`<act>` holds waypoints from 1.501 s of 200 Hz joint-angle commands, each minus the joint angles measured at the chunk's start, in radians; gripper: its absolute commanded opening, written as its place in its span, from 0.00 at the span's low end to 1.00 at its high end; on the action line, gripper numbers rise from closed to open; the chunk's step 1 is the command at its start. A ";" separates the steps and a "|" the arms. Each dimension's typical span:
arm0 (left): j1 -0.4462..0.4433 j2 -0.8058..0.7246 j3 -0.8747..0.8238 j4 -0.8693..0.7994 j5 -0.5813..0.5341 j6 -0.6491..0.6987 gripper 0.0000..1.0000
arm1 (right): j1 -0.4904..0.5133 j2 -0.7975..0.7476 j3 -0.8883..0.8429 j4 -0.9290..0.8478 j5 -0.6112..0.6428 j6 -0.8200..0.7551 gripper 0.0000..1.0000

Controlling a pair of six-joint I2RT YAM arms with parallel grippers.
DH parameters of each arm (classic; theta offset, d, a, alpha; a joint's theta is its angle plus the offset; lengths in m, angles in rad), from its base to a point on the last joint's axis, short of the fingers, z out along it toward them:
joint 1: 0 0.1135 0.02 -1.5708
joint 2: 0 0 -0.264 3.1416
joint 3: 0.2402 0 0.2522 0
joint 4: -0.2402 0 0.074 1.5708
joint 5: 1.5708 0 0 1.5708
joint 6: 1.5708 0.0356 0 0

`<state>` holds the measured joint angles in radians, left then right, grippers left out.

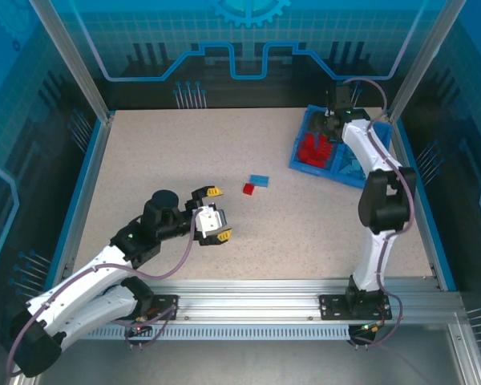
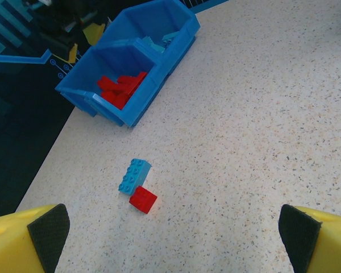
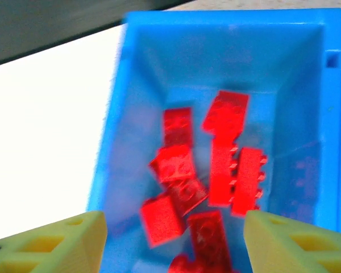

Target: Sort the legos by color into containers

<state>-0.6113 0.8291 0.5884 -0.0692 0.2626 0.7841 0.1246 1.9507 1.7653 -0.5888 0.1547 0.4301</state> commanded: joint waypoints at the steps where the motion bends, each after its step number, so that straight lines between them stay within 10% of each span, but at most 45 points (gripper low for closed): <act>1: 0.010 -0.018 0.018 0.025 -0.005 -0.006 0.99 | 0.087 -0.154 -0.105 0.050 -0.063 -0.040 0.68; 48: 0.014 0.013 0.036 0.035 -0.076 -0.083 0.99 | 0.265 -0.285 -0.310 0.067 -0.061 0.029 0.72; 170: 0.071 0.562 0.621 -0.364 -0.319 -1.136 0.98 | 0.187 -0.518 -0.532 0.038 -0.197 0.082 0.87; 300: 0.056 1.248 0.976 -0.436 -0.262 -1.193 0.78 | 0.094 -0.631 -0.653 0.047 -0.244 0.075 0.95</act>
<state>-0.5461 2.0258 1.4948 -0.4698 -0.0273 -0.4175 0.2333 1.3449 1.1263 -0.5415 -0.0650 0.5011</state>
